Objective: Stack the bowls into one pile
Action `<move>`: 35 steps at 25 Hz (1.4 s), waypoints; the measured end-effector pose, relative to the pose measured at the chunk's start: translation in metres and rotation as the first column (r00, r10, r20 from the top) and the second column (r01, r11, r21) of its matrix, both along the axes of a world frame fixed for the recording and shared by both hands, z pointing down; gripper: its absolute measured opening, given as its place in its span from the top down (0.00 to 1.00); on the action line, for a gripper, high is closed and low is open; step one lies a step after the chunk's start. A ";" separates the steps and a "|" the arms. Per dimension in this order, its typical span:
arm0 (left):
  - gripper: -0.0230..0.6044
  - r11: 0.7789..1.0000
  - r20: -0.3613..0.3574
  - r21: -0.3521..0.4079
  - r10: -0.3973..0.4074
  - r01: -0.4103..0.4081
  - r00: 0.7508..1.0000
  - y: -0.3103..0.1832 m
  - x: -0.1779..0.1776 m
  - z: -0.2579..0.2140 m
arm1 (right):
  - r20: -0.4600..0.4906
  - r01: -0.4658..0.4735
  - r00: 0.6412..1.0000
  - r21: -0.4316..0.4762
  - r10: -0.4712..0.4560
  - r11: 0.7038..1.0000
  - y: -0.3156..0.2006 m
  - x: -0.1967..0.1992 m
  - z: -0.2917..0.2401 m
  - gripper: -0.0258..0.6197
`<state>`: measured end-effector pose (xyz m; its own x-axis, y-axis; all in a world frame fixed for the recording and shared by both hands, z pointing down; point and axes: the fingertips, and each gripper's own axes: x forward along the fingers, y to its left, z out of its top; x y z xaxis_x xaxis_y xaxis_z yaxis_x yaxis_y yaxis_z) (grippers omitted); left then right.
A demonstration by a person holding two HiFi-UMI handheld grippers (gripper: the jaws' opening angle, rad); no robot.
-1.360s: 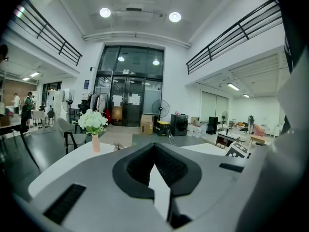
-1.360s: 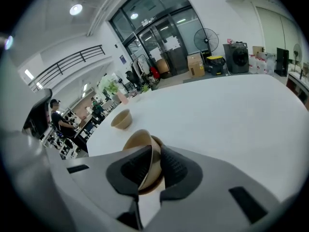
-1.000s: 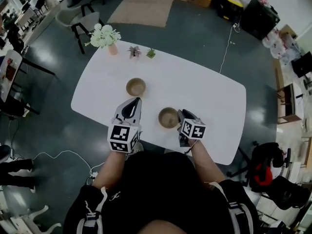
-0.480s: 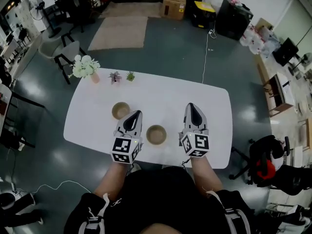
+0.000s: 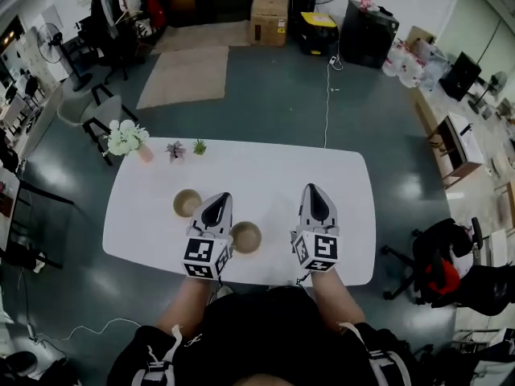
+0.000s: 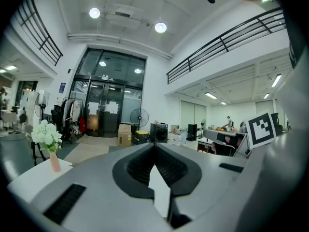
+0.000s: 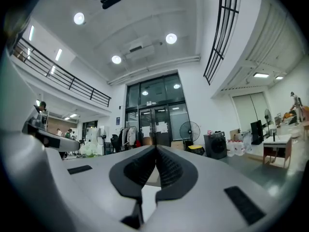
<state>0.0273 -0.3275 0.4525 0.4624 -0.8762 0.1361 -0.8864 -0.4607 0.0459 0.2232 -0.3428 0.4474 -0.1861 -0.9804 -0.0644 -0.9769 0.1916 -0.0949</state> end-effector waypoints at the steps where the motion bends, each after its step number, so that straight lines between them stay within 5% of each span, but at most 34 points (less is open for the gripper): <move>1: 0.94 1.000 0.009 -0.001 -0.008 0.008 1.000 0.000 0.007 0.000 | 0.006 0.001 1.000 -0.004 -0.001 1.000 -0.001 0.009 0.001 0.94; 9: 0.94 0.990 0.052 -0.030 -0.135 0.136 0.990 0.006 0.019 0.014 | 0.045 0.062 0.997 -0.051 -0.060 0.997 -0.015 0.039 0.023 0.94; 16: 0.94 0.992 0.036 -0.037 -0.117 0.119 0.992 0.002 -0.029 0.020 | 0.016 0.105 0.994 -0.059 -0.104 0.993 -0.018 -0.030 0.029 0.94; 19: 0.94 0.997 0.029 -0.024 -0.078 0.079 0.997 -0.002 -0.088 0.025 | -0.002 0.106 0.994 -0.054 -0.106 0.993 -0.021 -0.099 0.034 0.94; 24: 0.94 0.998 0.010 -0.042 -0.040 0.041 0.999 0.006 -0.245 0.019 | -0.018 0.033 0.999 -0.051 -0.034 0.998 -0.006 -0.237 0.027 0.94; 28: 0.94 0.999 0.071 -0.042 -0.029 0.032 0.997 0.016 -0.358 0.011 | -0.014 0.000 1.000 -0.071 -0.001 0.997 0.012 -0.330 0.022 0.94; 31: 0.94 0.998 0.080 -0.047 -0.042 0.046 0.996 0.024 -0.403 0.009 | -0.022 0.002 1.000 -0.074 -0.004 0.997 0.026 -0.371 0.015 0.94; 35: 0.94 0.999 0.105 -0.019 -0.027 0.029 0.994 0.039 -0.418 0.006 | -0.049 0.034 0.998 -0.062 -0.038 0.997 0.039 -0.406 0.011 0.94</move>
